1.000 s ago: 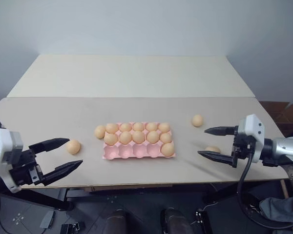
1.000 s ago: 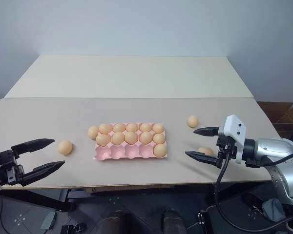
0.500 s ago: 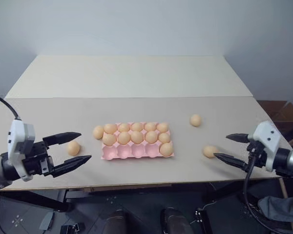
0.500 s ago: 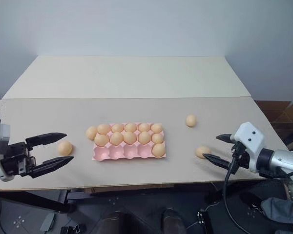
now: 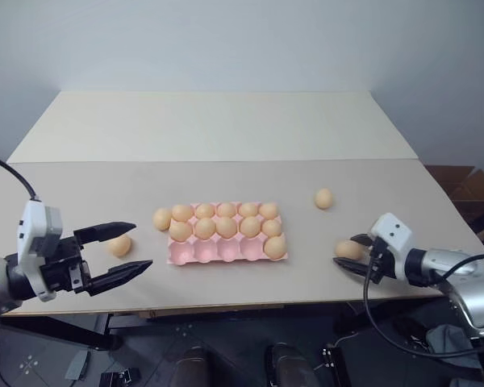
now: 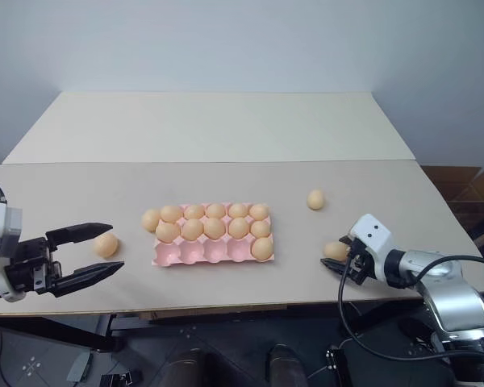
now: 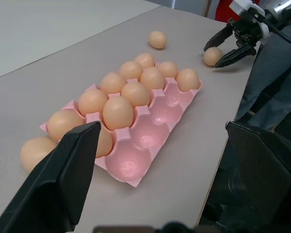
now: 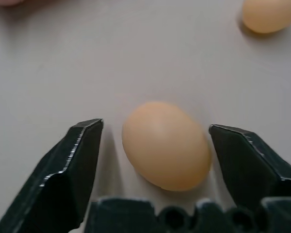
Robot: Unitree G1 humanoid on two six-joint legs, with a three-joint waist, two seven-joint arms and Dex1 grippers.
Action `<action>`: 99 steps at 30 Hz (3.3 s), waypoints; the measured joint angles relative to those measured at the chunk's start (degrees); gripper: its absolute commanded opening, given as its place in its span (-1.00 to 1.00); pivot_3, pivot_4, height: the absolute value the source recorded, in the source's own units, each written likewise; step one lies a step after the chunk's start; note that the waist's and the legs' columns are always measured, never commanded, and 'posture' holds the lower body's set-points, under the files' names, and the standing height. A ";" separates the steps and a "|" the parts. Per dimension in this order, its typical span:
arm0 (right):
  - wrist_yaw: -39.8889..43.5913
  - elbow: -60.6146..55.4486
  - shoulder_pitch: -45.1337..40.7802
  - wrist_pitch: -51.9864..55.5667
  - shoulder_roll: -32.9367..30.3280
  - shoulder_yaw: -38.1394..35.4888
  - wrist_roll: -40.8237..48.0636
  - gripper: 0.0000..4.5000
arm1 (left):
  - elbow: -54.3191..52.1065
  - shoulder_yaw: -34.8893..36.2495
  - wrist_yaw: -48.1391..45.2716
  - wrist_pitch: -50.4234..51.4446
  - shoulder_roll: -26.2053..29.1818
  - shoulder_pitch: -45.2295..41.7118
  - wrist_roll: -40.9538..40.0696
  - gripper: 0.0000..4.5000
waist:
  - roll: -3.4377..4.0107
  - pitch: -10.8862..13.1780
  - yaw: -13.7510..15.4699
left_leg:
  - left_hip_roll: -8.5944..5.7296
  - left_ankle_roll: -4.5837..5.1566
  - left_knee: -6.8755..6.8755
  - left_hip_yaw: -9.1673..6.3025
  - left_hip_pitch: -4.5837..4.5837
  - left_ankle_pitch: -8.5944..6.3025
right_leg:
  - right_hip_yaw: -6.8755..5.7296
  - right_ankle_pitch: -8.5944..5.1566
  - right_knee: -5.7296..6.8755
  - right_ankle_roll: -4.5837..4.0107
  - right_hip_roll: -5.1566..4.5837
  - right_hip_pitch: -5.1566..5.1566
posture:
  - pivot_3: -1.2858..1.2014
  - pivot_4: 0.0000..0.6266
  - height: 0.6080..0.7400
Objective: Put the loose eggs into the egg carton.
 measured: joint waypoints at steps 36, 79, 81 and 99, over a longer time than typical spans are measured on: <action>-10.70 -21.71 -21.38 19.00 17.37 23.95 -4.83 0.99 | -1.84 3.68 1.38 -0.01 -0.59 2.88 0.94 1.00 | 0.00 -0.01 -0.46 | 0.03 -0.01 0.00 -0.10 -0.17 0.00 | -0.15 0.21 0.10 -0.13 -0.01 -0.20 | 0.03 -0.52 1.00; -22.35 32.40 -35.44 7.42 19.64 5.01 -10.33 0.99 | 3.60 3.36 0.22 -1.70 -2.47 4.11 2.40 1.00 | 0.02 0.00 -0.69 | 0.00 0.00 -0.09 0.00 -0.30 0.00 | -0.03 0.34 0.00 0.04 0.01 -0.31 | 0.03 -0.52 1.00; -23.72 37.26 -37.42 5.90 21.12 5.28 -11.59 0.81 | 3.23 3.38 0.38 -1.75 -2.49 4.26 2.40 1.00 | 0.03 0.01 -0.64 | -0.02 0.01 -0.13 0.00 -0.36 -0.01 | -0.04 0.35 -0.03 0.06 -0.02 -0.36 | 0.03 -0.52 1.00; -21.41 -13.10 -25.85 25.84 28.02 11.45 -1.58 -0.12 | 0.07 4.72 0.84 -2.25 -2.81 6.67 2.16 1.00 | 0.09 -0.01 -1.11 | 0.13 -0.01 -0.21 -0.01 -0.29 0.00 | -0.03 0.31 0.27 -0.01 0.10 -0.59 | 0.03 -0.52 1.00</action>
